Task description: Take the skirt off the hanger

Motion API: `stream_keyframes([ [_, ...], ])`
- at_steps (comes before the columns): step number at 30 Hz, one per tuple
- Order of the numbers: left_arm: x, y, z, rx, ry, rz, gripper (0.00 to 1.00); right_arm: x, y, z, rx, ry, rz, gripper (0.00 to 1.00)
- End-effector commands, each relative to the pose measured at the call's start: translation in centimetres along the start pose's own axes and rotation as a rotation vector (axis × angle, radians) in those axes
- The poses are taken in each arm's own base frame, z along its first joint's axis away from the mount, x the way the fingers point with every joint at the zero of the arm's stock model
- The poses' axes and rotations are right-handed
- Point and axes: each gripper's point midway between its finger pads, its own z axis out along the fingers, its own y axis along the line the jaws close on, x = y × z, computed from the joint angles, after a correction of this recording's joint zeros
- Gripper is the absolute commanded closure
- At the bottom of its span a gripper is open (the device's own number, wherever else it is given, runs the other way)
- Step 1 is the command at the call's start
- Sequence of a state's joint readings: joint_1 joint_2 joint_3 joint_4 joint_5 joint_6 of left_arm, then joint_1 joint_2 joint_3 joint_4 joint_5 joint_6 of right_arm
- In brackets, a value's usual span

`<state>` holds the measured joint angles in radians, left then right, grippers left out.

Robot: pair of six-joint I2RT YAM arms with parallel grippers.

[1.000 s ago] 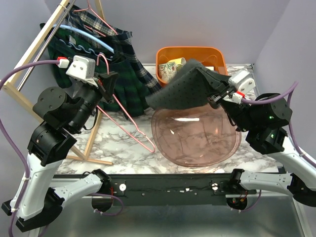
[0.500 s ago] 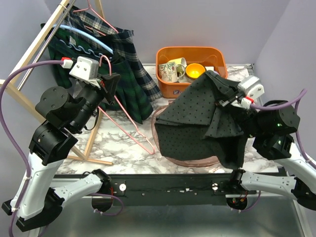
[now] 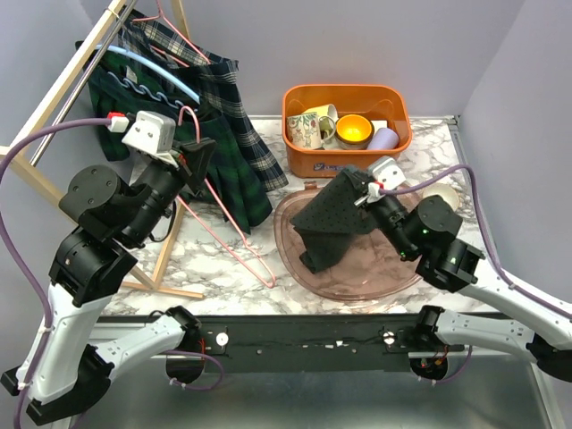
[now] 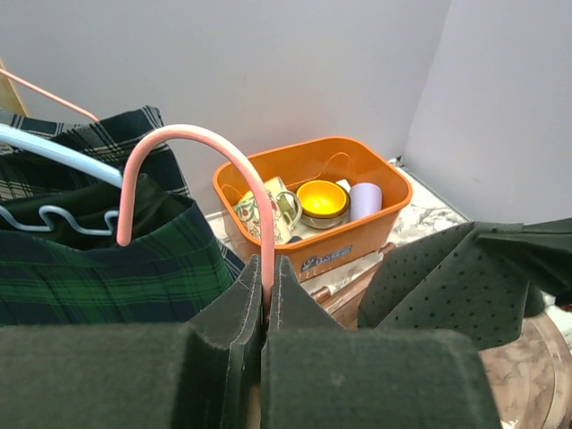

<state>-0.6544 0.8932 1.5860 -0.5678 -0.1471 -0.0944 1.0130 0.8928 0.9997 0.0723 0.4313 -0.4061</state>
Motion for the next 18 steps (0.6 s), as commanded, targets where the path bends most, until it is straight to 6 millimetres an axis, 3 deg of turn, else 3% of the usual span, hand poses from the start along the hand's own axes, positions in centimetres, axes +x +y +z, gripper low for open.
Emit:
stream_keyframes([
  [1,0.1,-0.4,0.2,0.026,-0.010,0.000,1.00,7.7,0.9,-2.1,0.165,0.210,0.406,0.99],
  [3,0.3,-0.5,0.3,0.027,-0.004,0.000,1.00,11.3,2.2,-3.5,0.177,0.304,0.486,0.99],
  [4,0.4,-0.5,0.4,0.030,0.001,0.001,1.00,14.4,3.5,-4.4,0.191,0.367,0.557,0.99],
  [6,0.2,-0.6,0.2,0.033,-0.002,0.000,1.00,17.5,4.5,-5.7,0.214,0.441,0.589,0.97],
  [7,0.1,-0.6,0.1,0.034,-0.002,0.000,1.00,18.6,4.6,-6.1,0.253,0.460,0.637,0.93],
  [8,0.1,-0.6,0.0,0.034,-0.002,0.000,1.00,20.5,5.0,-6.9,0.272,0.502,0.635,0.82],
  [11,0.1,-0.5,-0.1,0.030,-0.007,0.001,1.00,24.2,4.8,-8.6,0.390,0.600,0.635,0.77],
  [13,0.2,-0.5,-0.1,0.030,-0.005,0.000,1.00,26.0,4.4,-9.5,0.458,0.653,0.609,0.69],
  [14,0.3,-0.5,-0.1,0.030,-0.002,0.000,1.00,26.3,4.3,-9.7,0.474,0.667,0.604,0.61],
  [17,0.6,-0.4,0.0,0.025,0.003,0.007,1.00,26.1,3.9,-10.3,0.524,0.714,0.604,0.38],
  [18,0.5,-0.3,0.0,0.023,0.002,0.009,1.00,25.0,3.4,-10.4,0.529,0.726,0.602,0.34],
])
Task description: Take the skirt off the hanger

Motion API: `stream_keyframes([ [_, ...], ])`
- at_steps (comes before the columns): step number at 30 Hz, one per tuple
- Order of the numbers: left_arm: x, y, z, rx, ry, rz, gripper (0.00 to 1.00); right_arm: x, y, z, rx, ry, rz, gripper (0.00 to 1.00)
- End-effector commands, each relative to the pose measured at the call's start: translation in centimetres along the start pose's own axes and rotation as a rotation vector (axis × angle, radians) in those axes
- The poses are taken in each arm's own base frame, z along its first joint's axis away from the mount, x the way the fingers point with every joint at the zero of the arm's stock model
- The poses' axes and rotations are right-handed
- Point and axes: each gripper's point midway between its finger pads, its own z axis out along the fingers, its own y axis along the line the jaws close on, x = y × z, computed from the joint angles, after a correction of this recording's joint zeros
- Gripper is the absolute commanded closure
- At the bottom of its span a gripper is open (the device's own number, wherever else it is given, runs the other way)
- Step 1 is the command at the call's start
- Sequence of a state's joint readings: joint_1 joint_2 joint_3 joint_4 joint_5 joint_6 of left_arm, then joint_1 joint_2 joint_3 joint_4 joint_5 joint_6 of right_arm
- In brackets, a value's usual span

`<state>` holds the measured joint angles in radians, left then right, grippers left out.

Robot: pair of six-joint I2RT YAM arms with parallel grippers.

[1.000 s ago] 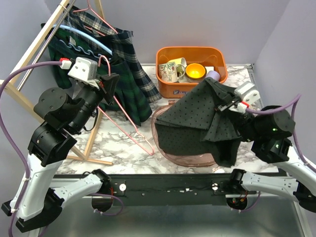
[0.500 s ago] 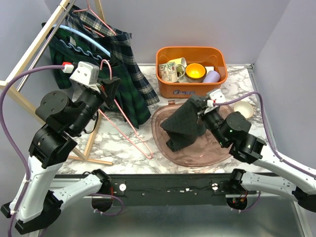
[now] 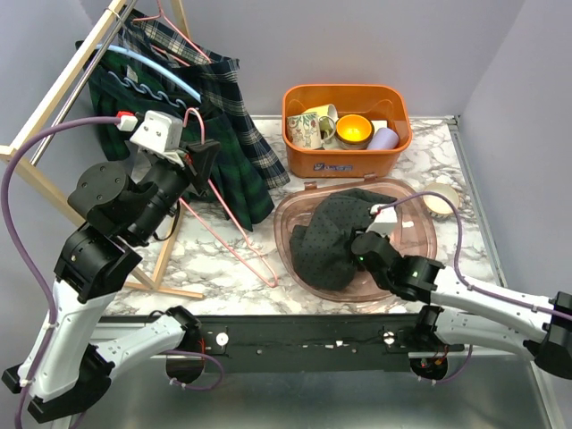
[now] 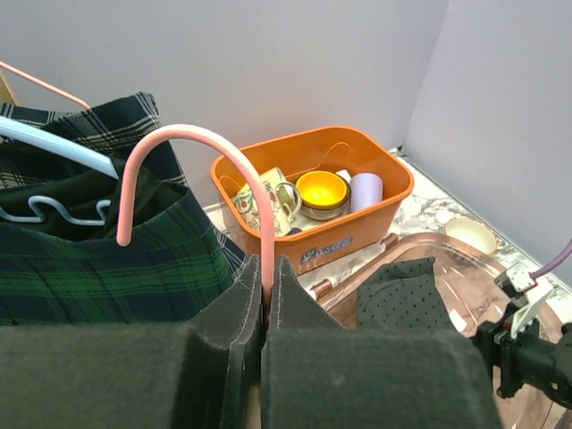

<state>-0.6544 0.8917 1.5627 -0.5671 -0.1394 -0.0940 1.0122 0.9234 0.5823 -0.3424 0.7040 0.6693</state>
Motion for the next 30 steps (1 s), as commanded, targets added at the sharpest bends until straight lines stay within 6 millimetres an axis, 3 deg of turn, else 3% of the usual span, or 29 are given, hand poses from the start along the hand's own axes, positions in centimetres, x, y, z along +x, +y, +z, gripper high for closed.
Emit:
stream_keyframes([
  [1,-0.3,-0.1,-0.2,0.013,-0.017,0.011,1.00,-1.8,-2.0,-1.7,0.140,0.016,0.099,0.31],
  [5,-0.4,0.2,-0.1,-0.002,-0.013,0.025,1.00,-7.2,0.3,-5.5,-0.064,-0.034,0.076,0.16],
  [9,0.1,0.7,0.2,-0.029,0.000,0.043,1.00,-13.5,3.0,-10.8,-0.317,-0.146,0.059,0.13],
  [10,0.3,0.8,0.3,-0.038,0.003,0.047,1.00,-14.2,4.5,-12.0,-0.416,-0.148,-0.006,0.13],
  [12,1.0,1.2,0.7,-0.061,0.019,0.058,1.00,-17.6,7.6,-15.3,-0.605,-0.206,-0.037,0.14],
  [13,1.1,1.4,0.8,-0.067,0.019,0.061,1.00,-17.1,10.6,-16.7,-0.766,-0.161,-0.118,0.14],
  [14,1.2,1.6,1.0,-0.083,0.022,0.066,1.00,-19.4,12.3,-18.9,-0.867,-0.193,-0.123,0.17],
  [15,1.7,1.8,1.2,-0.094,0.033,0.074,1.00,-20.1,14.1,-20.3,-0.963,-0.194,-0.133,0.19],
  [16,1.9,2.0,1.4,-0.103,0.034,0.078,1.00,-19.6,16.8,-20.7,-1.066,-0.118,-0.143,0.21],
  [17,2.0,2.0,1.4,-0.106,0.036,0.081,1.00,-20.0,18.1,-21.4,-1.121,-0.103,-0.135,0.24],
  [18,2.3,2.3,1.5,-0.118,0.042,0.086,1.00,-22.1,19.4,-23.1,-1.198,-0.140,-0.113,0.27],
  [19,2.3,2.4,1.6,-0.123,0.044,0.089,1.00,-21.7,20.8,-24.5,-1.296,-0.087,-0.100,0.28],
  [20,2.5,2.5,1.6,-0.130,0.048,0.093,1.00,-21.4,22.2,-24.0,-1.328,-0.049,-0.092,0.30],
  [21,2.7,2.6,1.7,-0.136,0.053,0.096,1.00,-22.5,23.1,-24.8,-1.371,-0.073,-0.075,0.31],
  [22,2.8,2.8,1.7,-0.147,0.056,0.098,1.00,-22.2,23.8,-25.1,-1.387,-0.047,-0.068,0.31],
  [23,2.9,2.9,1.7,-0.152,0.059,0.101,1.00,-21.8,24.7,-24.3,-1.378,-0.022,-0.073,0.32],
  [30,3.0,3.3,1.9,-0.179,0.066,0.103,1.00,-18.4,25.2,-21.9,-1.308,0.091,-0.099,0.35],
])
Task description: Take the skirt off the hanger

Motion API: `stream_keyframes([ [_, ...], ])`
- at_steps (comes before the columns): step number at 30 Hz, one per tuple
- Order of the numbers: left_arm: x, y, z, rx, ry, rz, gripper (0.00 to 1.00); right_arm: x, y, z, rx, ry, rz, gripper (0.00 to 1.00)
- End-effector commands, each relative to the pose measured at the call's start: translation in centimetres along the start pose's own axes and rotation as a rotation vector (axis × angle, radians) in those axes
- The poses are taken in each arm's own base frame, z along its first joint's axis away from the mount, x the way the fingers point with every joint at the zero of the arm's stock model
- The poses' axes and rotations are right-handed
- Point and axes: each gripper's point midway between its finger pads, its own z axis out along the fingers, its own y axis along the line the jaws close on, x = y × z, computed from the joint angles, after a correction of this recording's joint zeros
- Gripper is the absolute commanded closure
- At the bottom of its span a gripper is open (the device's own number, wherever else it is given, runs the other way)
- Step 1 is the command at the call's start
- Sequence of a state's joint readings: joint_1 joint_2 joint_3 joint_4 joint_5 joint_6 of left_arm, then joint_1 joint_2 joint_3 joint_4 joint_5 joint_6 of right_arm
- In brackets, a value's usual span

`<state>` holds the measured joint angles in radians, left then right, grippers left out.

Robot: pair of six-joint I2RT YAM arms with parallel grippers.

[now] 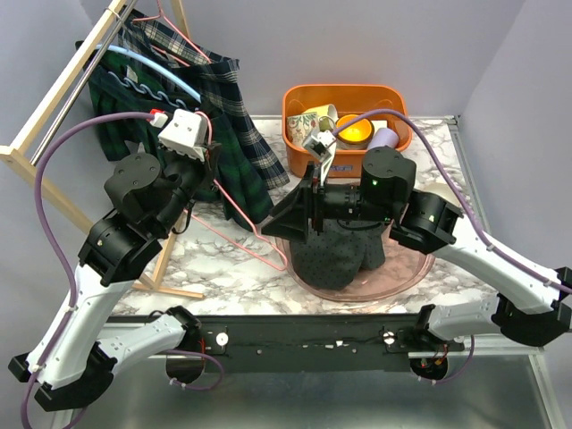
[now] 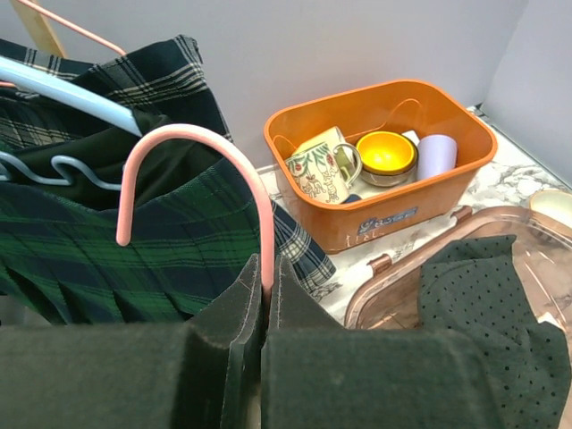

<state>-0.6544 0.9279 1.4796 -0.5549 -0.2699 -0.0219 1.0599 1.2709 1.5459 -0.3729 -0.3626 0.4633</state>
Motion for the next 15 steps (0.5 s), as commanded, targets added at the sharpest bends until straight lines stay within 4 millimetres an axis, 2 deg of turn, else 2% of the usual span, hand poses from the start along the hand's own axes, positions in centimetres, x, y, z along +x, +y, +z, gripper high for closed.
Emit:
stream_keyframes([
  [1,-1.0,0.9,-0.1,-0.048,-0.034,0.005,1.00,0.9,2.0,-1.1,-0.077,0.032,0.011,0.36],
  [2,-0.9,1.0,-0.1,-0.051,-0.031,0.006,1.00,1.7,1.8,-0.9,-0.080,0.051,0.017,0.38],
  [7,-0.4,1.3,0.2,-0.069,-0.016,0.040,1.00,2.8,2.2,-1.6,-0.093,0.063,0.034,0.46],
  [13,-0.1,1.6,0.4,-0.089,-0.005,0.048,1.00,5.3,1.1,-1.5,-0.076,0.118,0.065,0.46],
  [15,0.1,1.7,0.7,-0.095,0.002,0.053,1.00,5.5,1.0,-1.4,-0.067,0.121,0.069,0.46],
])
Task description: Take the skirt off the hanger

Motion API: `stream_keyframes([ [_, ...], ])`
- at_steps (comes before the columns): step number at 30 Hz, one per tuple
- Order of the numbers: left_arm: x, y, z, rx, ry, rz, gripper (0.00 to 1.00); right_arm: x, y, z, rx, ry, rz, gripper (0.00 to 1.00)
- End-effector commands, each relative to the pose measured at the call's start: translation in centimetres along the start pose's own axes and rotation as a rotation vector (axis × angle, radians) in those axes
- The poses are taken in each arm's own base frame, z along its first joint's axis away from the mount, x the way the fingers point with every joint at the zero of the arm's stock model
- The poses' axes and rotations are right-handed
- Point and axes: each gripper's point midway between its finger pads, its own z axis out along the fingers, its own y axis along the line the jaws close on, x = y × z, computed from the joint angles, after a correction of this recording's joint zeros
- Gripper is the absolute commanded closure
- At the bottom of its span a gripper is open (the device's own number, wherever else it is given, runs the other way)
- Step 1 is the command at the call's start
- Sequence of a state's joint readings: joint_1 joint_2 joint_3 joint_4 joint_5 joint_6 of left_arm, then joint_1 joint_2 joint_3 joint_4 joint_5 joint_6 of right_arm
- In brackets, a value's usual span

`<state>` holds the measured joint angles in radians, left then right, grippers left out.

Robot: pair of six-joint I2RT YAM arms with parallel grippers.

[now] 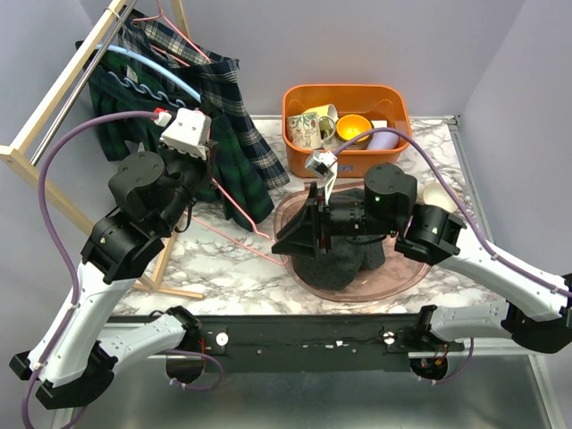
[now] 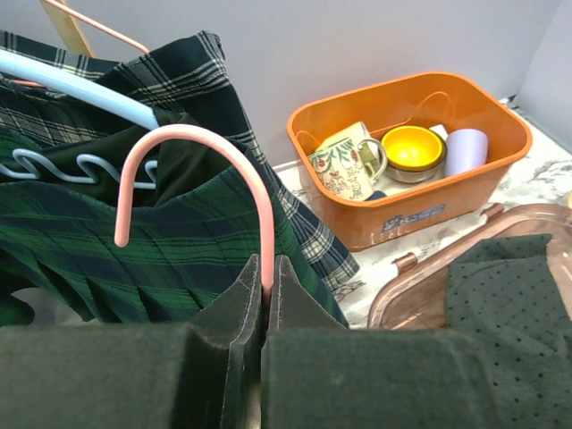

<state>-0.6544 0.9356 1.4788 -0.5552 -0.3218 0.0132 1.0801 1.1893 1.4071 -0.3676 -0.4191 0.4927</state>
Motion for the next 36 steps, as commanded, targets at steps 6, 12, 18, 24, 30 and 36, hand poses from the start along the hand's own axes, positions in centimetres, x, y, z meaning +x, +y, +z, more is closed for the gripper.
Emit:
stream_keyframes([
  [6,-0.2,0.3,0.8,-0.029,-0.004,0.009,1.00,1.6,-1.5,0.7,0.059,0.035,0.007,0.84],
  [12,-1.1,-1.0,0.3,0.050,-0.014,-0.014,1.00,1.5,-2.4,1.5,0.063,0.011,-0.059,0.99],
  [18,-4.0,-2.0,-2.2,0.143,-0.072,-0.112,0.38,0.0,-2.6,0.9,0.088,-0.042,-0.151,0.99],
  [24,-7.4,-3.0,-5.6,0.256,-0.162,-0.203,0.10,-1.6,-2.6,0.3,0.119,-0.096,-0.204,0.99],
  [30,-10.4,-4.8,-10.2,0.437,-0.265,-0.297,0.01,-4.5,-2.3,1.0,0.142,-0.122,-0.275,0.99],
  [36,-12.0,-8.3,-14.9,0.731,-0.322,-0.314,0.01,-7.5,-2.6,3.2,0.161,-0.128,-0.394,0.99],
])
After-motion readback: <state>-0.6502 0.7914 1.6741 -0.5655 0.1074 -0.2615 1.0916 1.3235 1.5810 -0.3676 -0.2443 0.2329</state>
